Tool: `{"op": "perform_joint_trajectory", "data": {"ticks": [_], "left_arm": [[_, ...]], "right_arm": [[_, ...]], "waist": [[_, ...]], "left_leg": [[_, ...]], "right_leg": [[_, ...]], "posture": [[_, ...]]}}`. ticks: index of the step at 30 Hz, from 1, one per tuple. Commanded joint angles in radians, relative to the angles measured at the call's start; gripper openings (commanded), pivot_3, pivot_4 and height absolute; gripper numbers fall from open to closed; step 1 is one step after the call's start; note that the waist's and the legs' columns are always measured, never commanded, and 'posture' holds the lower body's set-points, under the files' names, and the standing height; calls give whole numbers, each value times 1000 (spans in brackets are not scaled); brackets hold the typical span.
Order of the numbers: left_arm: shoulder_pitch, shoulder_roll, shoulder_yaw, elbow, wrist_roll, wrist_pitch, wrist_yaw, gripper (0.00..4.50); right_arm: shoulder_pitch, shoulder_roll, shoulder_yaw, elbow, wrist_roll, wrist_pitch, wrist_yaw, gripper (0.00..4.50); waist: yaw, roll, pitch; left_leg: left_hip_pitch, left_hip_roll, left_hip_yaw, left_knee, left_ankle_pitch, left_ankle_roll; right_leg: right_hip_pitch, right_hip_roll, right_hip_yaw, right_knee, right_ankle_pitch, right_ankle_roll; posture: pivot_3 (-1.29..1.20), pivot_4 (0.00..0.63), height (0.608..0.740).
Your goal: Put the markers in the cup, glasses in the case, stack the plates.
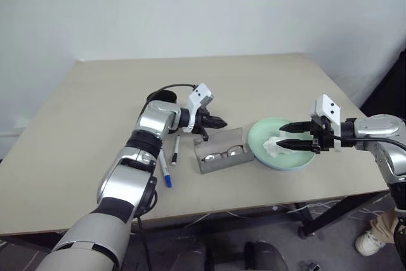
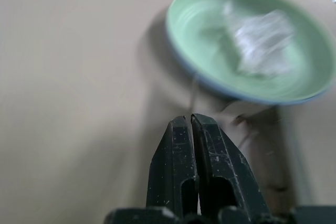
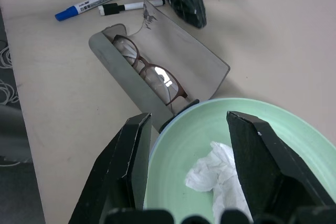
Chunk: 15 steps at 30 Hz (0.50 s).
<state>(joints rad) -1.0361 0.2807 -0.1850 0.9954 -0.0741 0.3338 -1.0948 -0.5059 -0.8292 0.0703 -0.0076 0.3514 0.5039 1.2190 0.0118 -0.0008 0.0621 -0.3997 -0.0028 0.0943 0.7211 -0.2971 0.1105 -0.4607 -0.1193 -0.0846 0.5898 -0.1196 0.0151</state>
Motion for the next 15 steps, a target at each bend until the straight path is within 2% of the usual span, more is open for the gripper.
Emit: {"op": "perform_joint_trajectory", "data": {"ticks": [1,8,15], "left_arm": [[-36,-10,-5,19,41,-52,35,37],[14,-8,-16,-55,34,-13,-96,37],[145,54,-93,-318,39,61,-252,37]], "right_arm": [[-15,-3,-21,-17,7,-7,-5,2464],[-2,-7,-26,-28,10,-4,-12,2464],[-1,-6,-27,-33,12,-1,-16,2464]], "waist": [[0,0,0],[0,0,0],[-1,0,0]], "left_leg": [[0,0,0,0,0,0],[0,0,0,0,-1,0],[0,0,0,0,-1,-1]], "right_leg": [[0,0,0,0,0,0],[0,0,0,0,0,0],[0,0,0,0,0,0]], "posture": [[0,0,723],[0,0,723],[0,0,723]]}}
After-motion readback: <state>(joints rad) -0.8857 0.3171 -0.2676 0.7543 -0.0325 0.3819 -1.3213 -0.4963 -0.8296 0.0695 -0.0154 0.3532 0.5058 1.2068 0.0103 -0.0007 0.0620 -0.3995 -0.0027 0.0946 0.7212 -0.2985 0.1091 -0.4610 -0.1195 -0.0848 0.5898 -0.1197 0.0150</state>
